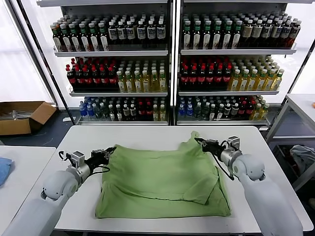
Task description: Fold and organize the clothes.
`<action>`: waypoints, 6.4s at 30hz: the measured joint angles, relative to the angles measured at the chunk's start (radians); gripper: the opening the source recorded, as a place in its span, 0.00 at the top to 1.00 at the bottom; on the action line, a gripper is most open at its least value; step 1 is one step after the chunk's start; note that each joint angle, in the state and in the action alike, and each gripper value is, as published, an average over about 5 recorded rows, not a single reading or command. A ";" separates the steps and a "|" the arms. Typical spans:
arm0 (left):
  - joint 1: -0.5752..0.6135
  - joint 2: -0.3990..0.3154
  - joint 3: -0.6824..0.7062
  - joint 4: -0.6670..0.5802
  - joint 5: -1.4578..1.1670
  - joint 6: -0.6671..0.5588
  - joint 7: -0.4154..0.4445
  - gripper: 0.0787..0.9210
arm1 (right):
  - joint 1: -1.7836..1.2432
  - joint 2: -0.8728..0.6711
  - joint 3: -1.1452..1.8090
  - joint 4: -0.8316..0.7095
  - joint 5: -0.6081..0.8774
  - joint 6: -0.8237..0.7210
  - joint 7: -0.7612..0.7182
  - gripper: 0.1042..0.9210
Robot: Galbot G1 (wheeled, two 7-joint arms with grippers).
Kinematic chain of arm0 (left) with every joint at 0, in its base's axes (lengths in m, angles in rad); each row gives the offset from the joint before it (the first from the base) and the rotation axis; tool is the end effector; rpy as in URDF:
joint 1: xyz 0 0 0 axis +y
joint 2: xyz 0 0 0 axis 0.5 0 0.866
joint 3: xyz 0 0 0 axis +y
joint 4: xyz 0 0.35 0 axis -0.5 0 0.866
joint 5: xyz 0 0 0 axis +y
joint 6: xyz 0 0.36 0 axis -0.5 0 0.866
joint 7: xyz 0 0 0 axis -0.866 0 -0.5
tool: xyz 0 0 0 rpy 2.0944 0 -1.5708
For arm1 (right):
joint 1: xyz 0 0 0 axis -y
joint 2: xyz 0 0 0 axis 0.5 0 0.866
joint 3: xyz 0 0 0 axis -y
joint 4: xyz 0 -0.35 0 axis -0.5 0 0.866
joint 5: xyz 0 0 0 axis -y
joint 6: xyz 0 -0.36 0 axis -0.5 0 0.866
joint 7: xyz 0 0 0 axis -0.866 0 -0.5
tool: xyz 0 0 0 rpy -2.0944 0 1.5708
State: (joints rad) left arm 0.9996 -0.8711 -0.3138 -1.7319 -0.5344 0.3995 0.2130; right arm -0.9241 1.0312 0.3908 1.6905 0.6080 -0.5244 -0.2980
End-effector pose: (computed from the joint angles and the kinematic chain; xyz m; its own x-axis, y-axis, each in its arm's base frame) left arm 0.3601 0.1316 -0.2544 -0.8444 0.3817 0.3760 0.4403 0.8942 0.0810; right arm 0.3869 -0.1171 -0.2420 -0.8194 -0.4697 0.3285 -0.4441 0.8826 0.1543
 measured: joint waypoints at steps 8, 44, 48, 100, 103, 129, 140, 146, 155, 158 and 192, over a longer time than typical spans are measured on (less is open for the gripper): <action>0.142 0.043 -0.083 -0.141 -0.001 0.026 -0.024 0.99 | -0.255 -0.040 0.130 0.212 0.024 0.012 0.036 1.00; 0.573 -0.017 -0.324 -0.446 -0.143 0.106 -0.251 0.21 | -0.730 0.011 0.509 0.438 0.015 0.248 0.157 0.14; 0.573 -0.081 -0.262 -0.456 -0.146 0.091 -0.353 0.13 | -0.753 0.028 0.527 0.440 0.017 0.272 0.152 0.12; 0.549 -0.241 -0.181 -0.283 0.070 -0.003 -0.597 0.98 | -0.788 0.060 0.576 0.472 0.068 0.326 0.122 0.12; 0.536 -0.201 -0.266 -0.256 0.064 -0.013 -0.563 0.98 | -0.787 0.059 0.575 0.475 0.072 0.326 0.122 0.12; 0.461 -0.014 -0.470 -0.370 -0.019 0.073 -0.367 0.98 | -0.797 0.088 0.565 0.513 0.073 0.323 0.129 0.12; 0.452 -0.107 -0.271 -0.458 0.018 0.108 -0.371 0.98 | -0.802 0.111 0.542 0.528 0.044 0.321 0.130 0.12; 0.450 -0.163 -0.171 -0.451 0.066 0.114 -0.374 0.98 | -0.802 0.126 0.521 0.539 0.020 0.321 0.130 0.12; 0.419 -0.244 -0.023 -0.388 0.120 0.129 -0.413 0.74 | -0.805 0.141 0.499 0.551 -0.003 0.320 0.129 0.12; 0.420 -0.259 0.017 -0.382 0.127 0.137 -0.422 0.64 | -0.803 0.141 0.501 0.551 -0.003 0.320 0.129 0.12; 0.421 -0.075 -0.300 -0.290 -0.177 0.140 -0.373 0.12 | -0.825 0.167 0.439 0.562 -0.027 0.337 0.121 0.12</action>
State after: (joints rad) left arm 1.4201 -0.9461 -0.6134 -2.0214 -0.7114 0.5396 -0.1601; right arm -1.7488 1.1980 0.8300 2.2524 0.5813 -0.1876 -0.1768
